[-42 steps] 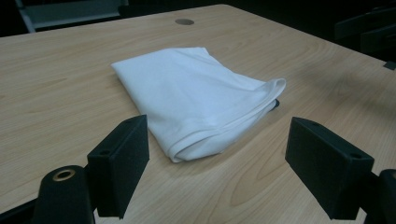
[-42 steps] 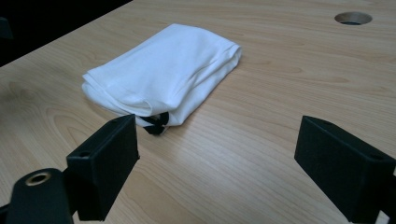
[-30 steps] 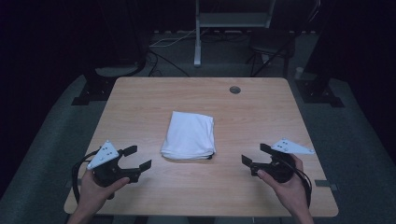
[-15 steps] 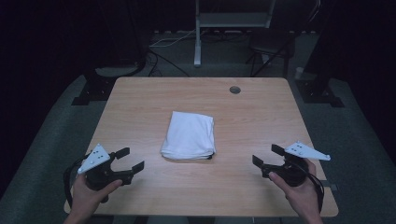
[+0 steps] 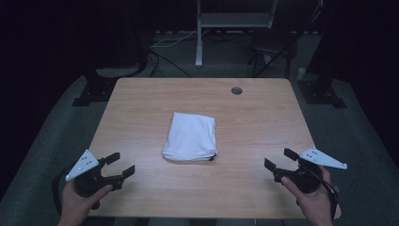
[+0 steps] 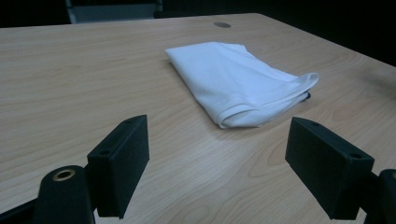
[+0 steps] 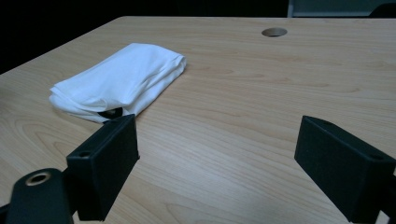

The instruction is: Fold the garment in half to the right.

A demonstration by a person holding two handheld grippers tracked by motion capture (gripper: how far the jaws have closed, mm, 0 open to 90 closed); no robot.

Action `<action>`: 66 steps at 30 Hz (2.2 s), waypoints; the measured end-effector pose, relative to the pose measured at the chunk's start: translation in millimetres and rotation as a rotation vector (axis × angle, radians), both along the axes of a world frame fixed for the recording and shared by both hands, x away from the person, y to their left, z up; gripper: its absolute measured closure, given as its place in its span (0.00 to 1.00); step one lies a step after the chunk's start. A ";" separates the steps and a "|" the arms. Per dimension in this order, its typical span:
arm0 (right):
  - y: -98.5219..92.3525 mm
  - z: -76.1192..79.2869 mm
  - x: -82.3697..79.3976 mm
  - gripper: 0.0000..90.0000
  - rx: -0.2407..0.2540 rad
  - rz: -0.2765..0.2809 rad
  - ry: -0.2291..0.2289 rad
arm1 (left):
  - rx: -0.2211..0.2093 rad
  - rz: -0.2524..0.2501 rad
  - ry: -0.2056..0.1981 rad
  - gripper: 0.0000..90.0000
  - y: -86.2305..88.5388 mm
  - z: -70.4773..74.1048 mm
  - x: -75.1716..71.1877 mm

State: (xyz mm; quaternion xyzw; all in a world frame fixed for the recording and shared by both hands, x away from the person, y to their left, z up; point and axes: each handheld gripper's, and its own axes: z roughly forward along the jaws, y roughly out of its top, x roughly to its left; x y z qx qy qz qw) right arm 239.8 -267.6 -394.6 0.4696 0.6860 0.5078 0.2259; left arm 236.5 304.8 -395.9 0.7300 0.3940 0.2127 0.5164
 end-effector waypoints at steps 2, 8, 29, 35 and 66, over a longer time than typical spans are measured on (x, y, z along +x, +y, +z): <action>-2.3 -0.6 -1.2 0.14 0.001 -0.005 -0.003 | -0.001 0.012 0.001 0.24 3.6 -0.4 -0.4; -10.9 -2.1 -4.4 0.14 0.008 -0.033 -0.015 | -0.010 0.046 -0.007 0.24 13.3 -0.7 -1.1; -28.4 -19.3 -10.0 0.14 0.003 -0.106 -0.032 | -0.015 0.139 -0.007 0.24 34.0 -16.0 7.2; -31.3 -22.2 -10.3 0.14 0.006 -0.120 -0.044 | -0.023 0.166 -0.013 0.24 36.7 -17.9 8.3; -30.2 -43.3 -5.5 0.14 -0.031 -0.155 -0.054 | -0.028 0.187 -0.021 0.24 18.3 -30.5 19.8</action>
